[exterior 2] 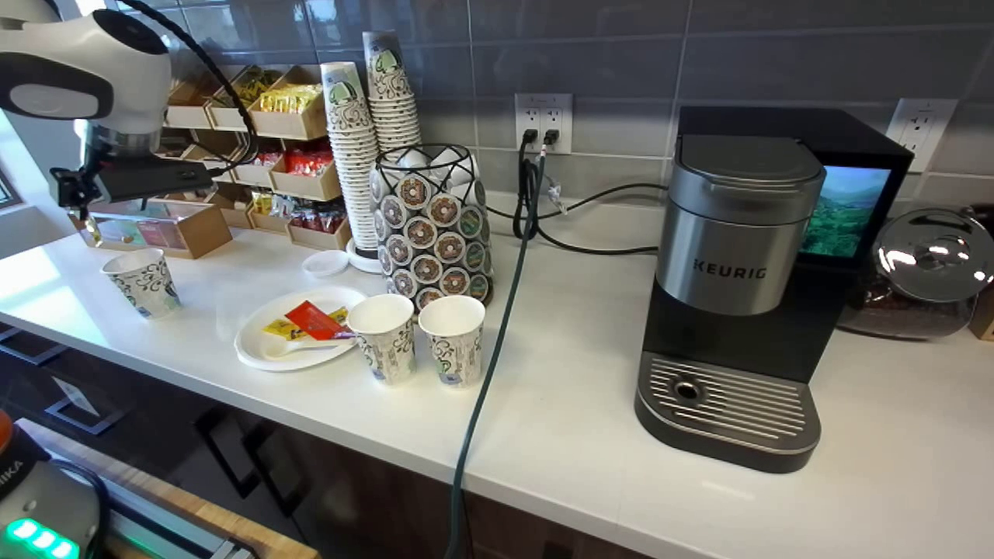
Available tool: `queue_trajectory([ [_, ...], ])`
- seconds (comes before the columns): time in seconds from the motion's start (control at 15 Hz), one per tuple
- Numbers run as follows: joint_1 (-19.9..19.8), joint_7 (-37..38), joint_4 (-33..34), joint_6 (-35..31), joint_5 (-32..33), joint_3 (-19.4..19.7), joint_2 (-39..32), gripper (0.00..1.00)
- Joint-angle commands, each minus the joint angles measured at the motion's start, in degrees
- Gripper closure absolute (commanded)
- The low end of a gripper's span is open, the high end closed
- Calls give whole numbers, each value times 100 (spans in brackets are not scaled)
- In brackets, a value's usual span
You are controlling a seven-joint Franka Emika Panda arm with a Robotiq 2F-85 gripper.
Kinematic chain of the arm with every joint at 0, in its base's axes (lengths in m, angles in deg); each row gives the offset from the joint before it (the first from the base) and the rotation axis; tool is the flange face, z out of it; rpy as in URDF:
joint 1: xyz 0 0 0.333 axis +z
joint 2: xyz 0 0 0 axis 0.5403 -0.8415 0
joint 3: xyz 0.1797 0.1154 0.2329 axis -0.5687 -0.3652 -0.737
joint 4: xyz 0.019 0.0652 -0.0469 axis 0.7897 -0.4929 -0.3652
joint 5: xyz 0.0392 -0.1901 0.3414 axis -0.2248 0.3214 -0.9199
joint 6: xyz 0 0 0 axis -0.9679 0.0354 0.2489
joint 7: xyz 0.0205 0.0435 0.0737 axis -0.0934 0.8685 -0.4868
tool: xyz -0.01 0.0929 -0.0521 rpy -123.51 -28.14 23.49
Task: Pick up one yellow sachet from the white paper plate and put it in the paper cup
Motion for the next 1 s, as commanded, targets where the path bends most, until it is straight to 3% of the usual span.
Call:
queue_trajectory([
  [0.0,-85,-150,-10,-65,-192,-79,-5,2],
  [0.53,-116,-367,221,-154,-466,-138,-234,0],
  [0.8,-107,-359,392,-988,-673,-352,-546,0],
  [0.93,-100,-209,482,-1098,-520,-410,-720,0],
])
